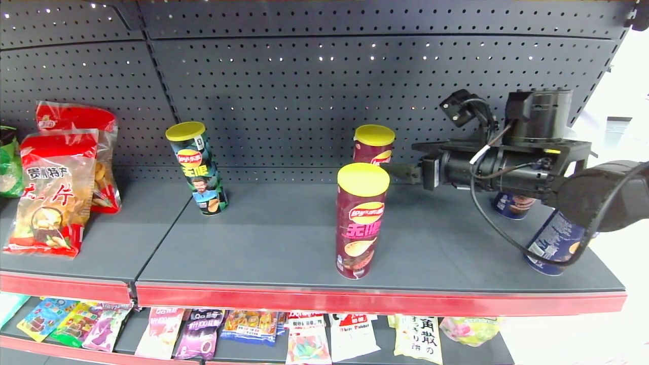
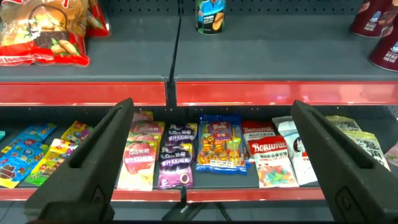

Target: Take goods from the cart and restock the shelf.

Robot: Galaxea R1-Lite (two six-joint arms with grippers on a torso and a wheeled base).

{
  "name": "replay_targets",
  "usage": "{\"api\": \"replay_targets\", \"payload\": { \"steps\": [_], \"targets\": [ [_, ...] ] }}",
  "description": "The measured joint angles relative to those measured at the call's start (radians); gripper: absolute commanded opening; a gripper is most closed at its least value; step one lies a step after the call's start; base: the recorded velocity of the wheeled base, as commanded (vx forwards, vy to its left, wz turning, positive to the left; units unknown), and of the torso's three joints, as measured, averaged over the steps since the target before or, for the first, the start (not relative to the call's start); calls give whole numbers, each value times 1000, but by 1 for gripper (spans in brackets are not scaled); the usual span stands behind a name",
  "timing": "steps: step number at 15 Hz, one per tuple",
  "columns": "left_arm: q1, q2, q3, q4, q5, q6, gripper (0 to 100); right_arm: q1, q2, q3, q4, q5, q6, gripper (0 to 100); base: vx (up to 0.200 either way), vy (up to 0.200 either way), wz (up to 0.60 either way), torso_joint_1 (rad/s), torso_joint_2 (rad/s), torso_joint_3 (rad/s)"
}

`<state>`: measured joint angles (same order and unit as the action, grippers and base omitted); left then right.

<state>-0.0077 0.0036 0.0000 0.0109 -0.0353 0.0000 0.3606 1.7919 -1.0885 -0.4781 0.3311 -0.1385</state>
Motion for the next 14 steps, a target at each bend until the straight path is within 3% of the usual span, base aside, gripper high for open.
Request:
{"api": "replay_targets", "payload": {
  "steps": [9,14],
  "targets": [
    [0,0,-1,0,1,0,100,-53,-224,320,-4,29,37,100,0,0,0,0,0,0],
    [0,0,0,0,1,0,100,-56,-238,446,-54,342,-104,100,0,0,0,0,0,0]
  ]
}}
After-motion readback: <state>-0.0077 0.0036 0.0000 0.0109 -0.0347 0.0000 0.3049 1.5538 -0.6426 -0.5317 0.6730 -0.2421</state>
